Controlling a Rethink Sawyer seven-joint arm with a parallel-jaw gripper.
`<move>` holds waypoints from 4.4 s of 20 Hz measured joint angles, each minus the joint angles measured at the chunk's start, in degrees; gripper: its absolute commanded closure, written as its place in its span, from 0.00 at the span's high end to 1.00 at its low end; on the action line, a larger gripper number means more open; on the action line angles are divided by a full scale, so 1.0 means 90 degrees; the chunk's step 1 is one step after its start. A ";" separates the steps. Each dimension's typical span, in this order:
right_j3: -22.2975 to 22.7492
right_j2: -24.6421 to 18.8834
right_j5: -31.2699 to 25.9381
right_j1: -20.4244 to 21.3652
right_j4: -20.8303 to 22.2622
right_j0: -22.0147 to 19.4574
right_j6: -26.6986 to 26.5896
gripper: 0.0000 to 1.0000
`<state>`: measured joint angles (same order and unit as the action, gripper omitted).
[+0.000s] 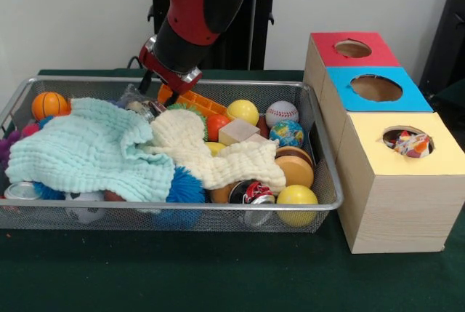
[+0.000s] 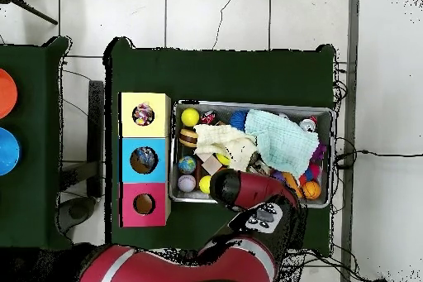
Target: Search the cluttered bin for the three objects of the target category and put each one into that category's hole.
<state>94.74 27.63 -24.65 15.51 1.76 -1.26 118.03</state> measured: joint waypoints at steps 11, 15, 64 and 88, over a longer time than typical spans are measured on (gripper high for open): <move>-0.0147 0.0049 -0.0003 -0.0185 -0.0108 -0.0007 0.0000 1.00; -0.0164 0.0051 -0.0001 -0.0194 -0.0107 -0.0008 -0.0001 0.00; -0.0061 0.0086 -0.0598 0.1334 -0.0098 0.0128 0.0000 0.00; 0.0352 -0.1475 -0.0599 0.2499 -0.0187 -0.0347 0.0000 0.00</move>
<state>97.91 14.35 -30.04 38.00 0.08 -4.38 118.03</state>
